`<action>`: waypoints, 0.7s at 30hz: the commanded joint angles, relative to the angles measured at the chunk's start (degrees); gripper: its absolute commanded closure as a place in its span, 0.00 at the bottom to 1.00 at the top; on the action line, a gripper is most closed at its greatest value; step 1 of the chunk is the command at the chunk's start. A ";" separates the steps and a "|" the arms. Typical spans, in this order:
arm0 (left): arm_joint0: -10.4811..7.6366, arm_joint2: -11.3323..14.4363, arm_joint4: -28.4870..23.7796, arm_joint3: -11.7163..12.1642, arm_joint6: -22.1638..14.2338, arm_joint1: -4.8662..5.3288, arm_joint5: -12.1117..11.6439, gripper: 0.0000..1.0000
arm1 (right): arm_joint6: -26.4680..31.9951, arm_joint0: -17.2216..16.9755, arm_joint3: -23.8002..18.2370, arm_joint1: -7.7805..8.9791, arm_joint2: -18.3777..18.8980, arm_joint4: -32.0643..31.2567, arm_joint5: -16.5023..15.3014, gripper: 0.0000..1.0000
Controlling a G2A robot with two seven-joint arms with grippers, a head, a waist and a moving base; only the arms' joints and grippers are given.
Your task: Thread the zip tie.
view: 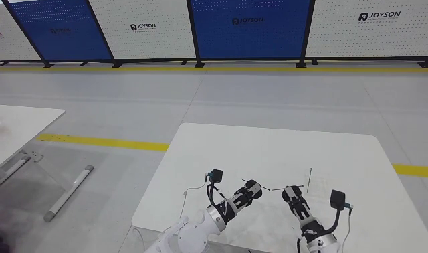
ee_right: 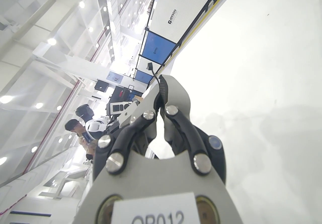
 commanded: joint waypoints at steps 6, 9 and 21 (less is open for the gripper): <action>0.00 0.00 0.00 0.00 0.00 0.00 0.00 1.00 | 0.64 0.70 0.48 -0.11 -0.54 -0.36 0.53 1.00; 0.00 0.00 0.00 0.00 0.00 0.00 0.00 1.00 | 0.84 0.83 0.66 -0.13 -0.66 -0.59 0.60 1.00; 0.00 0.00 0.00 0.00 0.00 0.00 0.00 1.00 | 1.20 1.27 0.90 -0.27 -1.09 -0.48 0.46 1.00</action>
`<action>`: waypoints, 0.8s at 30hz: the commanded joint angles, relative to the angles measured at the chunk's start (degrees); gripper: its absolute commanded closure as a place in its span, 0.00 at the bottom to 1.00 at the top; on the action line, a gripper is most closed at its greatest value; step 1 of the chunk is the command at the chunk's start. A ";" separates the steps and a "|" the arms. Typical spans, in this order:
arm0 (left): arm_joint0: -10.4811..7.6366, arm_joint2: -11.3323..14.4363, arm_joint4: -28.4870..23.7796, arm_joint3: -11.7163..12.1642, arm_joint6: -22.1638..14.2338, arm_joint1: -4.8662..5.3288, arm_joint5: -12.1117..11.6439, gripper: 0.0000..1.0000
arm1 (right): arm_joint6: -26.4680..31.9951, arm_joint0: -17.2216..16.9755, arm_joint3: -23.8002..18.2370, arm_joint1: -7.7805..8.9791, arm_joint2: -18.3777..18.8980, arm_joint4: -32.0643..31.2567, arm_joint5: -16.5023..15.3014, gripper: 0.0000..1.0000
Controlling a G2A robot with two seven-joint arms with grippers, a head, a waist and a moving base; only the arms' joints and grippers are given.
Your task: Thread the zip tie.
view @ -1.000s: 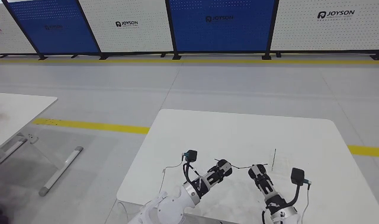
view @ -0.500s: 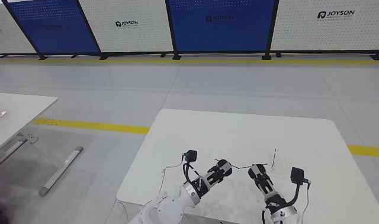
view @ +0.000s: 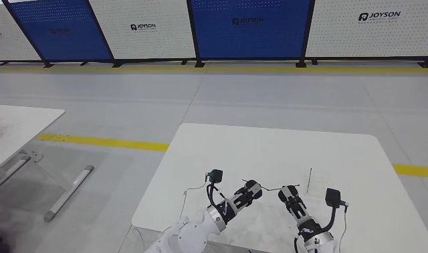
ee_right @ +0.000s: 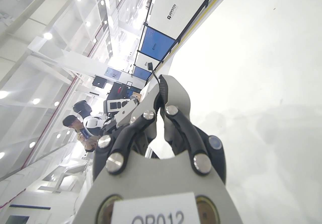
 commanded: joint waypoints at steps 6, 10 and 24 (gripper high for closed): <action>0.00 0.00 0.00 0.00 0.00 0.00 0.00 1.00 | -0.14 0.56 0.42 -0.14 -0.46 -0.02 0.22 1.00; -0.04 0.07 -0.23 -0.08 0.10 -0.03 -0.05 1.00 | 0.00 0.60 0.45 -0.17 -0.52 -0.03 0.05 1.00; -0.13 0.66 -3.29 -0.21 -0.24 -0.20 -2.39 1.00 | 0.54 0.41 -0.14 -0.23 -0.35 1.34 -1.87 1.00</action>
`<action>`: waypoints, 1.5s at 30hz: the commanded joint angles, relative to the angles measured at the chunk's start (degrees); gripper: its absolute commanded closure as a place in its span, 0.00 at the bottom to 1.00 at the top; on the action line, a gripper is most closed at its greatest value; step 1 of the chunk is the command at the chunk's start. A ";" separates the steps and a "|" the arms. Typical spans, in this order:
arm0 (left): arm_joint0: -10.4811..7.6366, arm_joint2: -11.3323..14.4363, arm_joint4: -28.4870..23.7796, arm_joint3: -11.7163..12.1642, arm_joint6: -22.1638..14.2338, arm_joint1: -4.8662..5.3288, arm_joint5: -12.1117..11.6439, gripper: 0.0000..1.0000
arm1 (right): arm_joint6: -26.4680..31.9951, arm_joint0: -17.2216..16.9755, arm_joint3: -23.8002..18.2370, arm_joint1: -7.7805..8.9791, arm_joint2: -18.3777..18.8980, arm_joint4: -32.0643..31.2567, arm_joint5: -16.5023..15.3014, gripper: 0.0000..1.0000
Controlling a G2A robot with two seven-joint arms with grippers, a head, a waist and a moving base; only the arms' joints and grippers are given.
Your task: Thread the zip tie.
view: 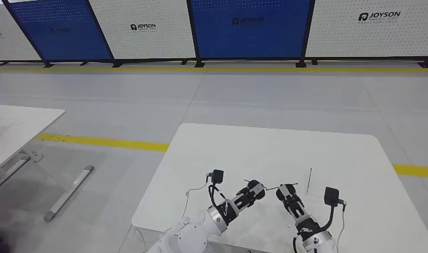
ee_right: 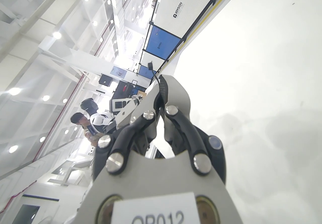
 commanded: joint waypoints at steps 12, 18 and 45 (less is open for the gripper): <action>0.10 -0.30 -2.89 -0.33 0.62 -0.10 0.42 1.00 | -0.12 -0.56 0.35 0.05 1.28 1.54 -1.49 1.00; -0.04 -0.33 -7.39 -0.03 -1.00 -0.20 0.21 1.00 | 0.74 -0.53 0.79 0.08 1.37 2.14 -2.98 1.00; 0.28 -0.06 -10.47 -0.40 -4.42 0.00 -1.85 1.00 | 3.91 -0.10 1.64 0.19 1.17 4.13 -6.52 1.00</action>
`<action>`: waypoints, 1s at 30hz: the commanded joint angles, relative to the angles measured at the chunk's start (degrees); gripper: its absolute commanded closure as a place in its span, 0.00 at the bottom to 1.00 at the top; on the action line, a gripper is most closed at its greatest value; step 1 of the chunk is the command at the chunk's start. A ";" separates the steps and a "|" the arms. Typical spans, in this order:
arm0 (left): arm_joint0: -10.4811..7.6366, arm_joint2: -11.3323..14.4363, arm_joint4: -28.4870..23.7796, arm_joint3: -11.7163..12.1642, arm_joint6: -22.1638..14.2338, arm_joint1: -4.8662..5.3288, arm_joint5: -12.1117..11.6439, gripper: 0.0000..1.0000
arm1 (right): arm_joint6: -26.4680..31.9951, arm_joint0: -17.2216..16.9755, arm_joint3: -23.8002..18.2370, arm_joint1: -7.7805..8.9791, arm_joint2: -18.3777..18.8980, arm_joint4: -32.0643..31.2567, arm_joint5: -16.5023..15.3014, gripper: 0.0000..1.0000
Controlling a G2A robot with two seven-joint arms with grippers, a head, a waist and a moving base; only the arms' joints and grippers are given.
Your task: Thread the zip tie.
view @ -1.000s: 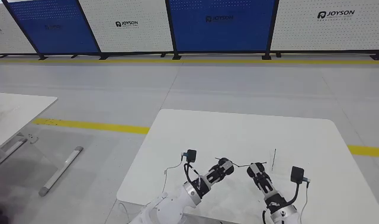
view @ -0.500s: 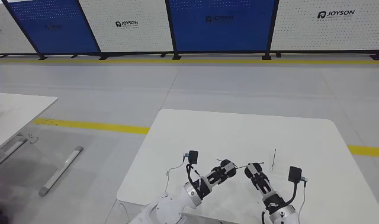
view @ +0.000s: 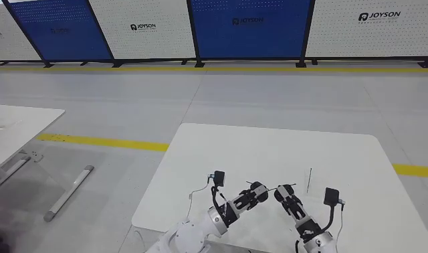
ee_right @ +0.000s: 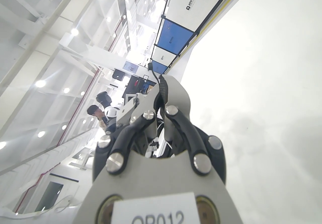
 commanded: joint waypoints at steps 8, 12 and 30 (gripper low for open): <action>-0.19 0.03 -0.12 -0.18 -0.06 0.04 -0.28 1.00 | 1.06 0.44 0.57 0.05 0.31 1.70 -0.49 1.00; -0.19 -0.28 0.52 -0.18 0.60 0.09 0.37 1.00 | 0.87 -0.18 0.45 0.19 1.44 2.54 -1.41 1.00; -0.78 -0.06 -0.35 0.76 0.15 0.08 1.31 1.00 | -0.06 -1.08 0.03 0.38 2.13 1.12 -1.02 1.00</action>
